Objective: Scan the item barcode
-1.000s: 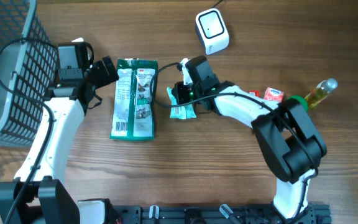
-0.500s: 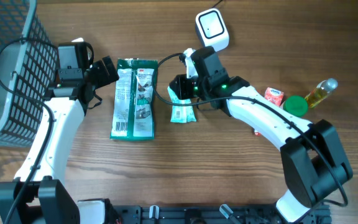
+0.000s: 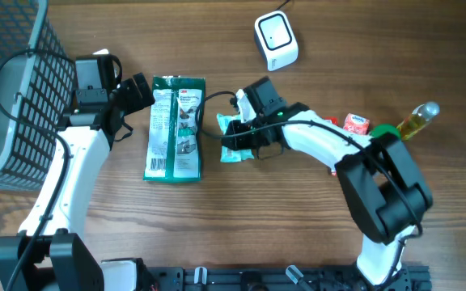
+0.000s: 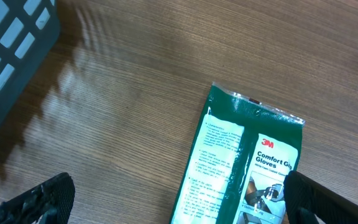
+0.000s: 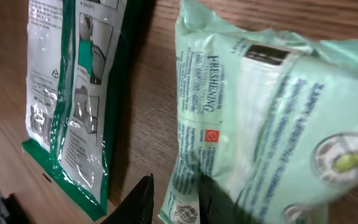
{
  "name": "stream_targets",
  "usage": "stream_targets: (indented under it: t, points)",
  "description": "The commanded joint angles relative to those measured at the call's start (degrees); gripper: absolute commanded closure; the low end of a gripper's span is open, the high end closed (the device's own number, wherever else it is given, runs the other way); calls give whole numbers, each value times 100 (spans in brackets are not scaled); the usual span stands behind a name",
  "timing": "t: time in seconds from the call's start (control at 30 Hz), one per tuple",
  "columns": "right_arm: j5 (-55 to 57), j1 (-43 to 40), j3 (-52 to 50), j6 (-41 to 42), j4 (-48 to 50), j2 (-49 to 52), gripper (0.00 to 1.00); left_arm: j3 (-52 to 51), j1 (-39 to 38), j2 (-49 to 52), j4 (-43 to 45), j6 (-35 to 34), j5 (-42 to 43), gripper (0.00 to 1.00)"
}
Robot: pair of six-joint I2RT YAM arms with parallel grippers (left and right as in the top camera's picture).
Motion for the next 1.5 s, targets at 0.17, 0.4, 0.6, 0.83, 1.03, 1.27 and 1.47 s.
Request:
stream_targets:
  t: [0.17,0.4,0.6,0.83,1.03,1.27,1.47]
  points:
    - [-745,9,46,0,166,181,68,44,20,-15,15,50,-55,0]
    - [-737,9,63,-149,186,-643,65,44,20,-15,15,50,-55,0]
    - [-376,9,-7,-153,144,-603,65,44,20,-15,15,50,-55,0]
    - [-374,57,-15,-212,142,-599,66,44,20,-15,15,50,-55,0]
    - [-114,57,-17,-299,-120,-597,65,44,20,-15,15,50,-55,0]
    - [-118,72,-92,-444,-164,-568,74,44,20,-15,15,50,-55,0]
    - [-120,79,-92,-435,-160,-203,77,44,20,-15,15,50,-55,0]
